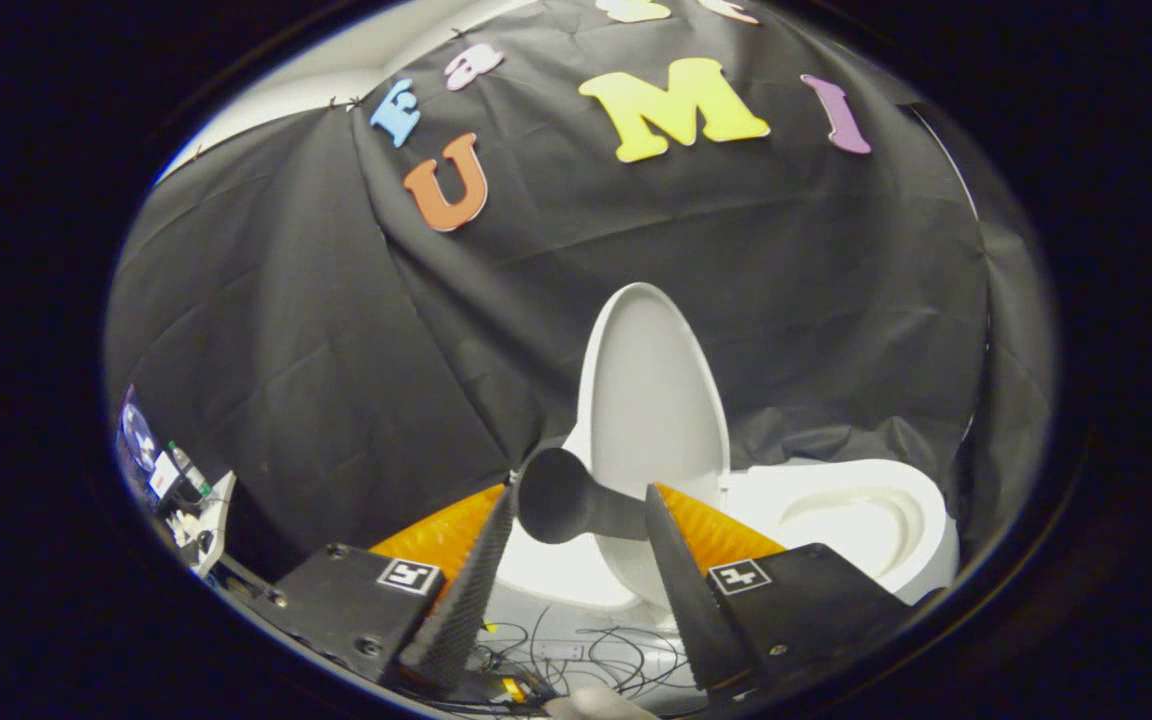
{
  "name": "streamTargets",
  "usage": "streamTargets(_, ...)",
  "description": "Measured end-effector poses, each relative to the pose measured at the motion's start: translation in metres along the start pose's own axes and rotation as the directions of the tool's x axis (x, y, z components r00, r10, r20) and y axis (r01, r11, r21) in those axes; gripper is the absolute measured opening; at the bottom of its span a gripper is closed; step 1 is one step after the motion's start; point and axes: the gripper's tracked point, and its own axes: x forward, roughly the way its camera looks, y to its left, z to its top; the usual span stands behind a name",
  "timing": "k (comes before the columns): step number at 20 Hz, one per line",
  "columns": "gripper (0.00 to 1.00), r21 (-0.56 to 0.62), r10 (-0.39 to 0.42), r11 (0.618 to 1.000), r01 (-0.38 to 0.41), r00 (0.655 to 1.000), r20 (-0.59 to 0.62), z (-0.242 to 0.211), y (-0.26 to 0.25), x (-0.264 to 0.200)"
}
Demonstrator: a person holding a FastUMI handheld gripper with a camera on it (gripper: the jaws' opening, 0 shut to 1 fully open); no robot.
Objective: Open the toilet lid.
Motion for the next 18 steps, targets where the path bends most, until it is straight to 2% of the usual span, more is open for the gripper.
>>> streamTargets(1, 0.83, -0.013, 0.006, 1.000, -0.006, 0.999, 0.036, 0.004, -0.001, -0.006)
streamTargets(3, 0.95, -0.047, 0.002, 0.999, 0.002, 0.995, 0.104, 0.010, -0.009, -0.023)
streamTargets(5, 0.98, -0.091, -0.018, 0.995, 0.034, 0.984, 0.175, 0.014, -0.023, -0.044)
streamTargets(7, 1.00, -0.138, -0.079, 0.983, 0.122, 0.957, 0.280, 0.025, -0.047, -0.073)
streamTargets(9, 1.00, -0.154, -0.083, 0.978, 0.143, 0.936, 0.343, 0.026, -0.057, -0.100)
streamTargets(13, 0.99, -0.098, -0.169, 0.968, 0.232, 0.887, 0.429, 0.023, -0.105, -0.161)
streamTargets(16, 0.99, -0.087, -0.250, 0.941, 0.327, 0.845, 0.473, 0.012, -0.143, -0.198)
streamTargets(18, 0.99, -0.104, -0.303, 0.914, 0.393, 0.829, 0.471, -0.006, -0.169, -0.214)
